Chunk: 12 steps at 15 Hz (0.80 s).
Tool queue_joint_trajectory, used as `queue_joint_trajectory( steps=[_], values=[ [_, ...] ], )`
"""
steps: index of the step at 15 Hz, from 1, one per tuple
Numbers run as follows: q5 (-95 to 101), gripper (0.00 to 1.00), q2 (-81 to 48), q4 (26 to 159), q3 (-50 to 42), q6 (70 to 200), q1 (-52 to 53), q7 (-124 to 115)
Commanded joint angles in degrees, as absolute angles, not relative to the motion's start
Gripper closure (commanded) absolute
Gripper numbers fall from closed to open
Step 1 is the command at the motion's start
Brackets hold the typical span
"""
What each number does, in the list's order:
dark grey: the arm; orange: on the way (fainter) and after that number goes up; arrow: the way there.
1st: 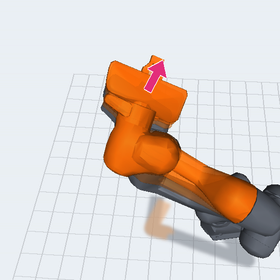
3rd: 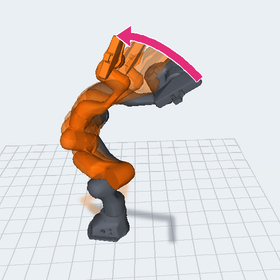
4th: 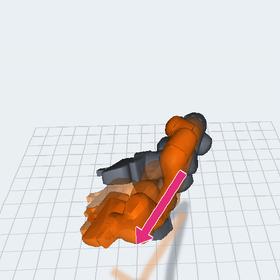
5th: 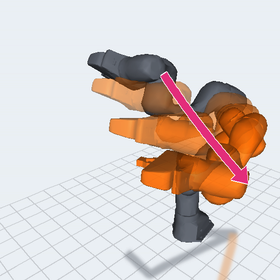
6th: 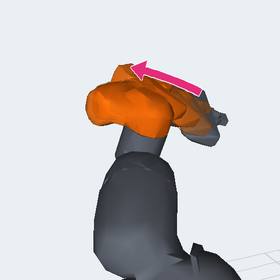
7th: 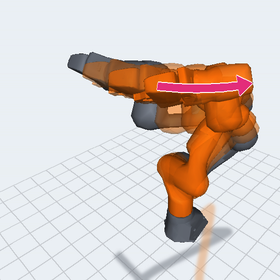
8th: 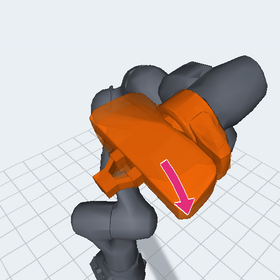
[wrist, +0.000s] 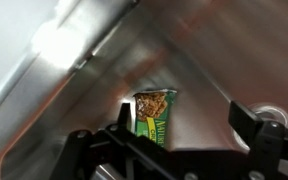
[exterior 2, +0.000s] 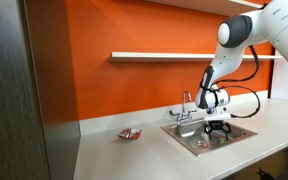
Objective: Move the chocolate bar from the sink to the left counter
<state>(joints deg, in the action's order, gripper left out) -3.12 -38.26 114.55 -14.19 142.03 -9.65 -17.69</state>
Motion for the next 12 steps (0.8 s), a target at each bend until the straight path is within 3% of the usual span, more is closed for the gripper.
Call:
queue_joint_trajectory(
  steps=[1,12],
  values=[
    [-4.8,0.00,-41.3,110.5,-13.7,141.3,-11.5,-16.9],
    [-6.6,0.00,-46.1,104.7,-13.8,140.6,-13.4,-16.9]
  ],
)
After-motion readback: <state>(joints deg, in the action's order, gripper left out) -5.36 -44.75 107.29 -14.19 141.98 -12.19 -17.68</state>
